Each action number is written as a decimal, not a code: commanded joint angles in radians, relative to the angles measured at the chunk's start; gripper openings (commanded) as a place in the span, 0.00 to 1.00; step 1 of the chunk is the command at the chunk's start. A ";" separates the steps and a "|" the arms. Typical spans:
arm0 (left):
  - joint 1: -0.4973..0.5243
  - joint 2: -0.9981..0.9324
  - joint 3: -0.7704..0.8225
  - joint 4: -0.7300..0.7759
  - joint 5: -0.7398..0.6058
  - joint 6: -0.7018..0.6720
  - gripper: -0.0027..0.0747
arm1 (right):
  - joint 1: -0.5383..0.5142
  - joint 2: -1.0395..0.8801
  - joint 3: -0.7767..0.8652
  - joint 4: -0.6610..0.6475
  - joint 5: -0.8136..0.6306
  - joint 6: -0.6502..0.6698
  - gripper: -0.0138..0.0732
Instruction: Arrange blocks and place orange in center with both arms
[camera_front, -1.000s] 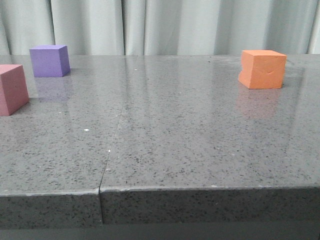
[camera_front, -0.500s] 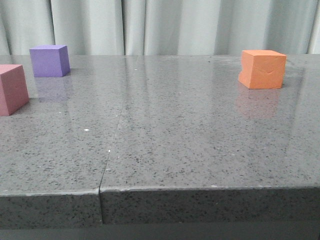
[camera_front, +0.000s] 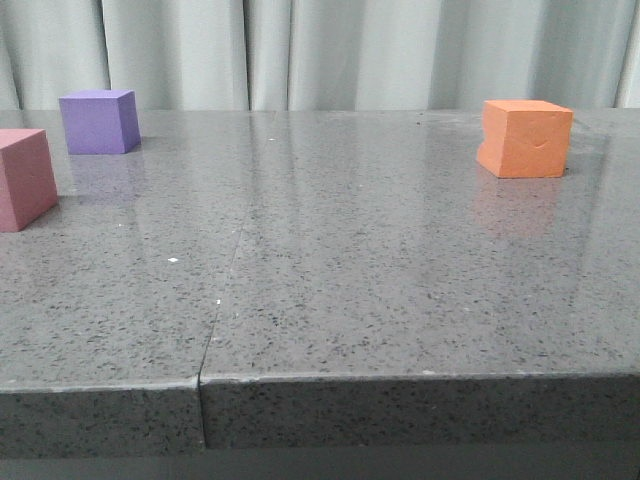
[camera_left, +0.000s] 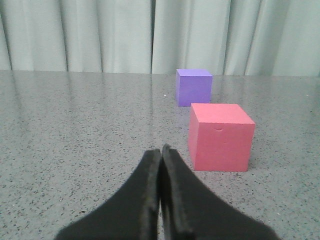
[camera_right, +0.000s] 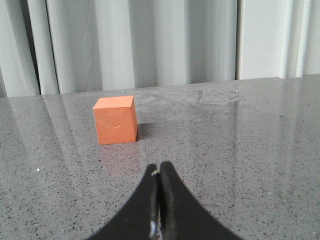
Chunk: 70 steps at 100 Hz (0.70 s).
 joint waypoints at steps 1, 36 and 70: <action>0.001 -0.028 0.039 -0.007 -0.084 -0.001 0.01 | -0.007 -0.023 -0.020 -0.001 -0.095 -0.007 0.14; 0.001 -0.028 0.039 -0.007 -0.084 -0.001 0.01 | -0.007 0.097 -0.202 0.003 0.175 -0.007 0.14; 0.001 -0.028 0.039 -0.007 -0.084 -0.001 0.01 | -0.007 0.386 -0.455 0.003 0.351 -0.007 0.14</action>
